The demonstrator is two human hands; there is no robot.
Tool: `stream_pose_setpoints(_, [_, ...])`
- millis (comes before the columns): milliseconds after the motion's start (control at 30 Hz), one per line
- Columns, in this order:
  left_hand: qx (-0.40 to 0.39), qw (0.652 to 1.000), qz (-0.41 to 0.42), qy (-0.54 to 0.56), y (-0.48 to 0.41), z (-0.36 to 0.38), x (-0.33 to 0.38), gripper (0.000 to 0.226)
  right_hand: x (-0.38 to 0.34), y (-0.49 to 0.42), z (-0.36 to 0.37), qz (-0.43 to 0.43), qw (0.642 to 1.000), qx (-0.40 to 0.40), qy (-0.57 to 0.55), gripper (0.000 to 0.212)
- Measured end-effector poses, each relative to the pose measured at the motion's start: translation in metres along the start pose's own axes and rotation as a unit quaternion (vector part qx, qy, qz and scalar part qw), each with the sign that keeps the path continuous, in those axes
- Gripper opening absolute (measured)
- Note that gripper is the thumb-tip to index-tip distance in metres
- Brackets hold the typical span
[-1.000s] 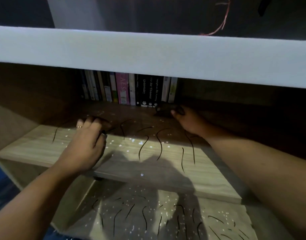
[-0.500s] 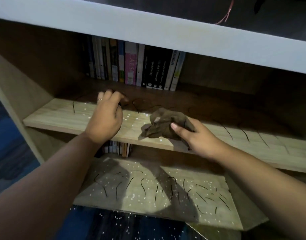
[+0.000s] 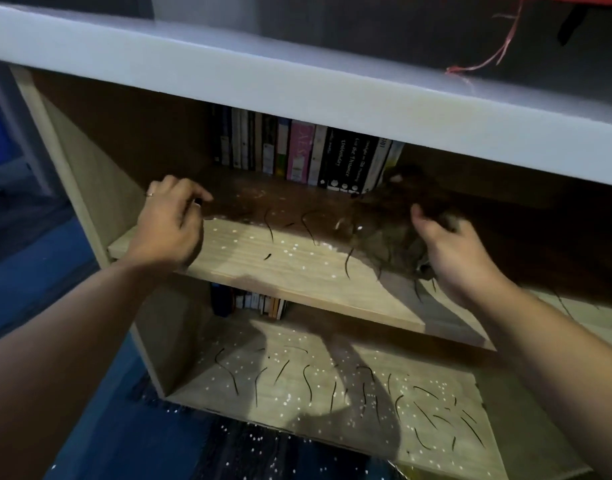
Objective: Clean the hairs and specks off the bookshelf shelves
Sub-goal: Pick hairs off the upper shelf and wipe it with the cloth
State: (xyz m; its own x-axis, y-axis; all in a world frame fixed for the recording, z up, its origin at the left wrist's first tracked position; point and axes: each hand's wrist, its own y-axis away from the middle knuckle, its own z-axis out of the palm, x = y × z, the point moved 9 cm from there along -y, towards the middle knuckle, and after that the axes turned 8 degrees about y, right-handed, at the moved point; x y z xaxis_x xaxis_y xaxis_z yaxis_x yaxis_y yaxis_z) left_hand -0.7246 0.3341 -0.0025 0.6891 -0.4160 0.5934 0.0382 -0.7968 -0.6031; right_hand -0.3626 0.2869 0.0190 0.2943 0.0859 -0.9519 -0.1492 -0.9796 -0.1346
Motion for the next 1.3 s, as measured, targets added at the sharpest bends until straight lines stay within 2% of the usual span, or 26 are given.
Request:
stream_pose_setpoints(100, [-0.013,1.000,-0.023,0.005,-0.005,-0.002,-0.020,0.024,0.021,-0.050,0.001,0.046,0.996,0.070,0.032,0.046])
stream_pose_setpoints(167, [-0.012,0.998,-0.051,0.022,-0.007,-0.005,-0.034,0.024,0.028,-0.078,0.010,0.050,0.992,0.105,0.050,0.050])
stream_pose_setpoints(233, [0.003,0.995,-0.088,0.054,-0.006,-0.008,-0.047,0.023,0.032,-0.103,0.027,0.035,0.990,0.107,0.079,0.049])
stream_pose_setpoints(333, [0.023,0.990,-0.112,0.077,-0.004,-0.010,-0.058,0.021,0.033,-0.125,0.058,0.018,0.991,0.060,0.121,0.040])
stream_pose_setpoints(467, [0.029,0.991,-0.101,0.078,-0.003,-0.010,-0.059,0.021,0.036,-0.137,0.088,-0.006,0.983,0.002,0.185,0.036])
stream_pose_setpoints(600, [0.021,0.992,-0.099,0.080,-0.002,-0.010,-0.059,0.020,0.035,-0.125,0.101,-0.007,0.983,-0.026,0.184,0.031])
stream_pose_setpoints(667, [0.021,0.991,-0.099,0.085,-0.002,-0.011,-0.058,0.019,0.039,-0.109,0.104,0.033,0.982,-0.040,0.183,0.037])
stream_pose_setpoints(767, [0.014,0.993,-0.091,0.080,-0.001,-0.010,-0.056,0.019,0.049,-0.069,0.109,0.091,0.959,-0.115,0.240,0.047])
stream_pose_setpoints(900, [-0.002,0.990,-0.106,0.088,-0.001,-0.007,-0.055,0.018,0.027,-0.018,0.116,-0.002,0.973,-0.164,0.161,0.020])
stream_pose_setpoints(1000, [-0.013,0.991,-0.103,0.079,-0.001,-0.005,-0.056,0.015,0.013,0.014,0.124,-0.052,0.968,-0.192,0.153,0.018])
stream_pose_setpoints(1167, [-0.025,0.992,-0.105,0.067,-0.002,-0.003,-0.056,0.016,0.004,0.049,0.133,-0.064,0.963,-0.217,0.149,0.016])
stream_pose_setpoints(1300, [-0.022,0.990,-0.109,0.083,-0.002,-0.004,-0.057,0.015,0.001,0.052,0.132,-0.030,0.970,-0.221,0.095,0.019])
